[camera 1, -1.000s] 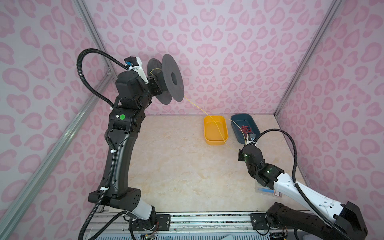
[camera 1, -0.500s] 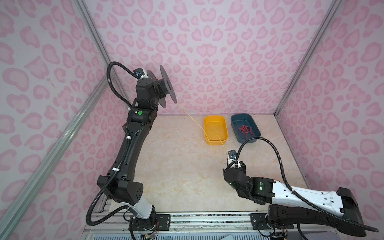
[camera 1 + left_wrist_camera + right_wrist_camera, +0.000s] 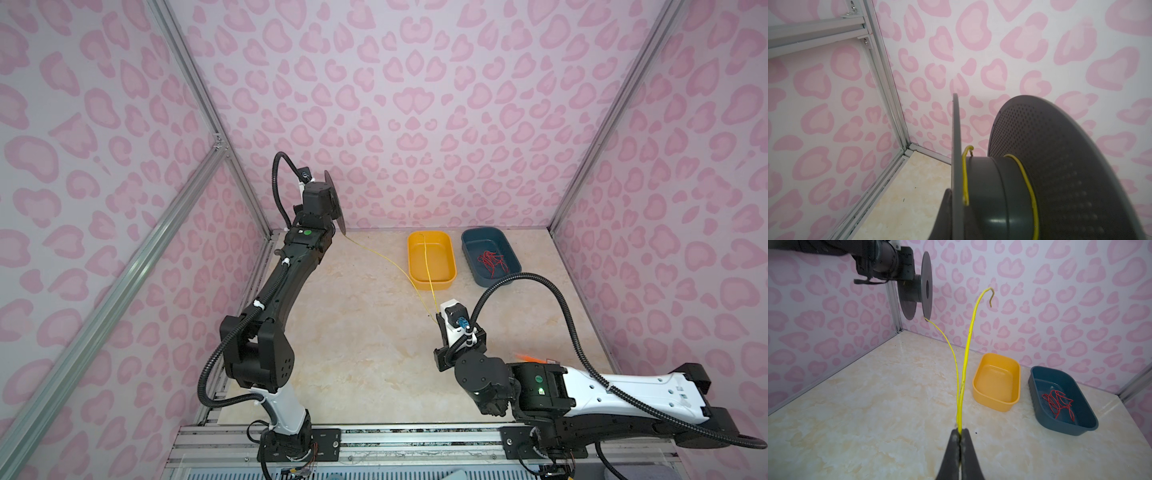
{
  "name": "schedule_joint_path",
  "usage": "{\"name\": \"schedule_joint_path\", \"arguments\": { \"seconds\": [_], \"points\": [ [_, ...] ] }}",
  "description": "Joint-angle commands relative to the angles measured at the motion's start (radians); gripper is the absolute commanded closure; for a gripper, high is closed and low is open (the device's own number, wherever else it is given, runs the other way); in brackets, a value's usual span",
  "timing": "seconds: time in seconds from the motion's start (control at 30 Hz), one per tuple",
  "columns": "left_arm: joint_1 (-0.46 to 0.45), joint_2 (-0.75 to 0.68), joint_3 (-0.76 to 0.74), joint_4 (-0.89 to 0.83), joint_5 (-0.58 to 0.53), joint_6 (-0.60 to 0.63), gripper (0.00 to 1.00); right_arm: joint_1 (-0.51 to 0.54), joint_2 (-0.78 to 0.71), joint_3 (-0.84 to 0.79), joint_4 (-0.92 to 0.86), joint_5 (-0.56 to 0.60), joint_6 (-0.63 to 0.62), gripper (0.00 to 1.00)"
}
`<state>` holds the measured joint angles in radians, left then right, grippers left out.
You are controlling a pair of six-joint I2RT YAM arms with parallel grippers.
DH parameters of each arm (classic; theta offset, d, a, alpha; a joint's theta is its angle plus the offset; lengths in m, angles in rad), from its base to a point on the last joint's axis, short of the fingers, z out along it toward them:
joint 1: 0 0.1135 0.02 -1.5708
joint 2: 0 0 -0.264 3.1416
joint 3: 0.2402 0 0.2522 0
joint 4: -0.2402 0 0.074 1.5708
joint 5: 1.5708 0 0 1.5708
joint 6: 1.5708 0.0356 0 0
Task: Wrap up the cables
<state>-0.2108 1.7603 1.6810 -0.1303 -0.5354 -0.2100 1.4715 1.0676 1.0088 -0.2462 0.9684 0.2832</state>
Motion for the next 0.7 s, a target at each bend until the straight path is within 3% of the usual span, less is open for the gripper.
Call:
{"name": "schedule_joint_path", "arguments": {
  "seconds": [0.0,0.2,0.67],
  "points": [
    [-0.003,0.014,-0.022,0.127,-0.034,0.007,0.96,0.003,-0.033,0.006,0.096,0.047,-0.138,1.0],
    [-0.019,0.031,-0.076,0.132,-0.052,0.026,0.97,-0.047,-0.083,0.073,0.221,0.032,-0.347,1.0],
    [-0.068,0.019,-0.201,0.118,-0.036,0.062,0.97,-0.285,-0.002,0.327,0.243,-0.31,-0.359,1.0]
  ]
}}
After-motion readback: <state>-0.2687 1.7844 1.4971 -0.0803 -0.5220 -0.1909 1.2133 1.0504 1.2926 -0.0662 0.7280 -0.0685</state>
